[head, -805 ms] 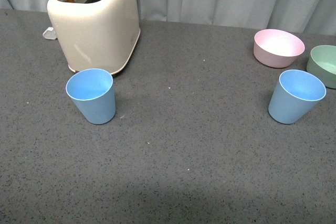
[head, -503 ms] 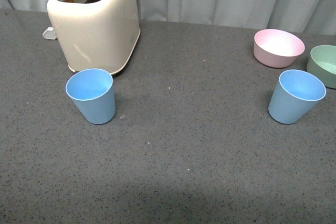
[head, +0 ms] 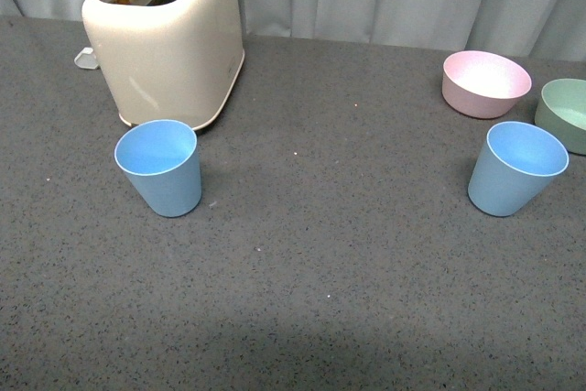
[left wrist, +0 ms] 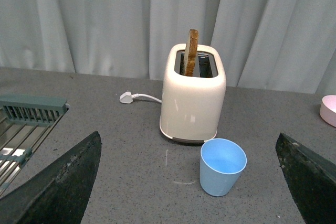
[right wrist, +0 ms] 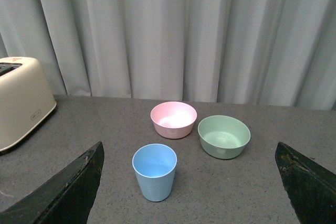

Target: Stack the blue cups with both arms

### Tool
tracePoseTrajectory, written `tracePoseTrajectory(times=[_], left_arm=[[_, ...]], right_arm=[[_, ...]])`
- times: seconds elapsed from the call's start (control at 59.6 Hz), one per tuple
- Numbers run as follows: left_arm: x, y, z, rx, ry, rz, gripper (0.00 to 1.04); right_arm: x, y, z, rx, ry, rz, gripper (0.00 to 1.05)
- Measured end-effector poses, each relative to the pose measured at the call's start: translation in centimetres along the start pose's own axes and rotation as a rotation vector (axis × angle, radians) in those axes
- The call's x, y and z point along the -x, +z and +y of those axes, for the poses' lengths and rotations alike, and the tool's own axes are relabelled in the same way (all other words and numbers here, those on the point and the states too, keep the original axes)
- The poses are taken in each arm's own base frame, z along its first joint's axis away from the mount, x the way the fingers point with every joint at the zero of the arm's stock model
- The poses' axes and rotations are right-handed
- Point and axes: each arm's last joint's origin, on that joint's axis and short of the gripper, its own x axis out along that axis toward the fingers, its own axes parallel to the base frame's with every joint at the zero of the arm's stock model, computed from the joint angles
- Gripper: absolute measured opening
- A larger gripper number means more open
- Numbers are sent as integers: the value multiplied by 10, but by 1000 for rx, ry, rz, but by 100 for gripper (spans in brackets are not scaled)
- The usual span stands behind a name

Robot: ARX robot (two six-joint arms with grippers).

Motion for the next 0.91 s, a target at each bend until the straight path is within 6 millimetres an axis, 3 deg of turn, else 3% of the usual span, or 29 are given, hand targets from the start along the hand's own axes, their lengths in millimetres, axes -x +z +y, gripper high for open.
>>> tracePoseTrajectory(times=[0.117, 0.218, 0.285, 0.537, 0.905], left_arm=[[0, 0, 0, 5, 15, 12, 98], [-5, -6, 2, 69, 182, 258, 98], [-12, -12, 1, 99, 201, 334, 98], [-71, -3, 1, 211, 99, 420, 98], [-173, -23, -7, 232, -20, 710, 98]], right_arm=[[0, 0, 0, 0, 0, 0, 95], [0, 0, 0, 0, 0, 0, 95], [0, 0, 0, 0, 0, 0, 95], [0, 0, 0, 0, 0, 0, 95], [0, 0, 0, 0, 0, 0, 95]])
